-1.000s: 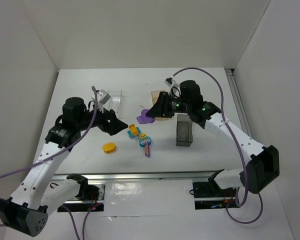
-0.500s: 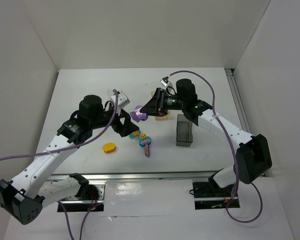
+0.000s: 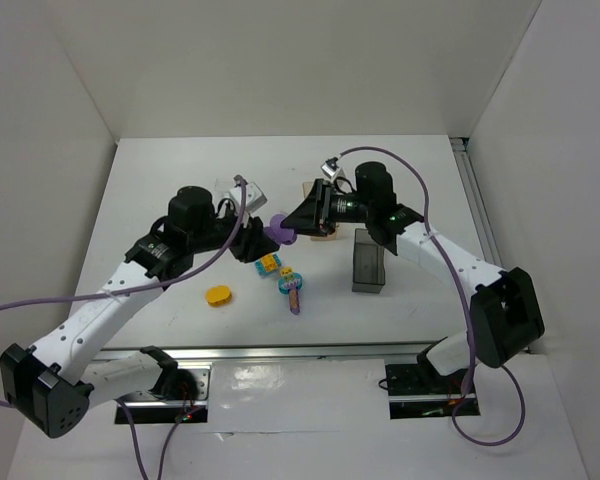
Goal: Sort the legos into containers by color
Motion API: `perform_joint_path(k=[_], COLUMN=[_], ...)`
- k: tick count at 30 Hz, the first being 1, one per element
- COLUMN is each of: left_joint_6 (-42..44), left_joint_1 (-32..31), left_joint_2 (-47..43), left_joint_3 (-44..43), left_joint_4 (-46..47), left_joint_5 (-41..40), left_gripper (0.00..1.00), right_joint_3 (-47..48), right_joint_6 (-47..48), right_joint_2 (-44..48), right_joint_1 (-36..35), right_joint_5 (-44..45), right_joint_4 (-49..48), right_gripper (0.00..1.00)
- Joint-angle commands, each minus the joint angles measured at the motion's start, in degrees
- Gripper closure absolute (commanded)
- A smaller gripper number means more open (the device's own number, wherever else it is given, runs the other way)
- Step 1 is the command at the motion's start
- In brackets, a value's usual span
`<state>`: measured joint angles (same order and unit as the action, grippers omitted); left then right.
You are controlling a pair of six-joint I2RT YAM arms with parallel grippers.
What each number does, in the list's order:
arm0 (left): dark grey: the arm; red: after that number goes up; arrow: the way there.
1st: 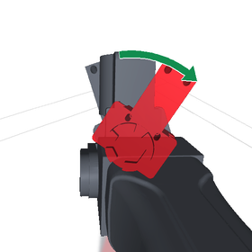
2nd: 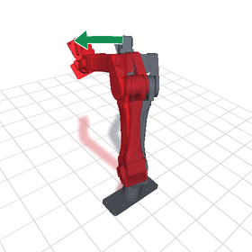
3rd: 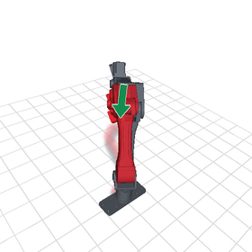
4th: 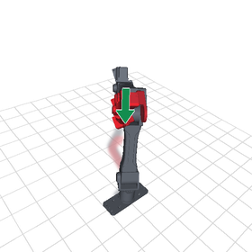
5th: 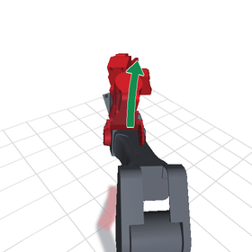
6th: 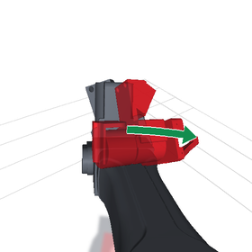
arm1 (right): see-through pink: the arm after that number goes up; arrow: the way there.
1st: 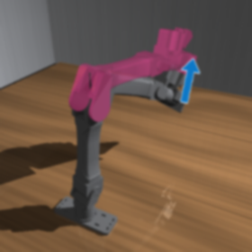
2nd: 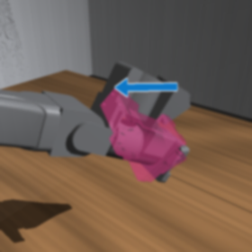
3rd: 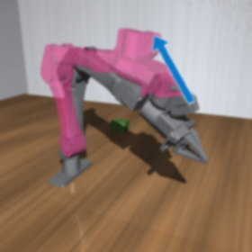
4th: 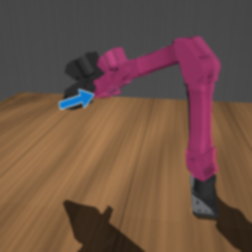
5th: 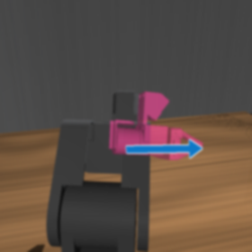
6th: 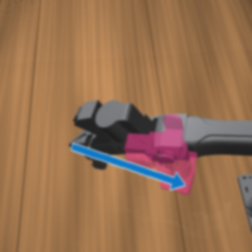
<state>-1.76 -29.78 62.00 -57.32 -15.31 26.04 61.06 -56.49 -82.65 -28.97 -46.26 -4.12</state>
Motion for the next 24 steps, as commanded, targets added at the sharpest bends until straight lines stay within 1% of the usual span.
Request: perform_joint_path(k=[1, 4, 6, 7, 8, 9, 11, 12, 15, 18, 19, 20, 22, 23, 24], left_joint_6=[0.4, 0.4, -0.1, -0.1, -0.1, -0.6, -0.6, -0.6, -0.1, 0.4, 0.4, 0.4, -0.9, -0.9, -1.7], left_joint_1=[-1.0, -1.5, -1.5, -1.5, -1.5, -1.5, -1.5, -1.5, -1.5, -1.5, -1.5, -1.0, -1.0, -0.4, -0.4], left_joint_2=[1.0, 1.6, 1.6, 1.6, 1.6, 1.6, 1.6, 2.2, 2.8, 2.8, 2.8, 2.8, 2.3, 2.3, 2.8], left_joint_3=[-2.3, -2.3, -2.9, -3.6, -3.6, -4.1, -4.1, -4.1, -4.1, -3.5, -2.8, -2.3, -2.3, -2.3, -3.1], left_joint_4=[2.6, 2.6, 2.6, 2.6, 2.0, 2.0, 0.7, 0.7, -1.2, -1.2, -1.2, -1.2, -1.2, -1.2, -1.2], left_joint_5=[1.3, 1.3, 0.0, 0.0, -1.8, -2.7, -6.9, -7.4, -7.4, -7.9, -7.9, -8.6, -9.3, -9.3, -10.7], left_gripper=[0.49, 0.63, 0.78, 0.90, 0.96, 1.00, 1.00, 1.00, 1.00, 1.00, 1.00, 1.00, 1.00, 1.00, 1.00], right_joint_3=[-1.0, -1.0, -1.0, -1.8, -2.6, -2.6, -2.6, -2.6, -6.3, -6.3, -6.3, -4.7, -3.0, -1.9, 1.0], right_joint_6=[-1.2, -1.2, -1.2, -0.6, 0.1, 0.8, 4.5, 5.4, 6.0, 5.9, 6.5, 7.1, 10.0, 11.2, 14.6], right_joint_2=[1.5, 1.5, 2.1, 2.1, 2.7, 2.7, 2.7, 2.7, 4.0, 4.8, 4.8, 3.6, 3.0, 2.2, 0.8], right_joint_1=[0.4, 0.4, 0.9, 1.5, 1.5, 2.4, 4.3, 5.2, 9.5, 13.1, 13.2, 14.1, 14.1, 14.1, 14.1], right_joint_5=[-2.0, -2.0, -2.0, -2.0, -2.0, -2.9, -2.9, -2.9, -2.9, -2.3, -2.3, -2.3, 0.4, 4.4, 7.5], right_joint_4=[-5.1, -4.6, -4.1, -4.1, -4.1, -4.1, -0.9, 1.2, 0.6, 0.6, 0.6, 1.3, 4.7, 6.1, 8.1], right_gripper=[0.64, 0.64, 0.64, 0.64, 0.64, 0.64, 0.64, 0.64, 0.66, 0.68, 0.68, 0.68, 0.68, 0.68, 0.68])
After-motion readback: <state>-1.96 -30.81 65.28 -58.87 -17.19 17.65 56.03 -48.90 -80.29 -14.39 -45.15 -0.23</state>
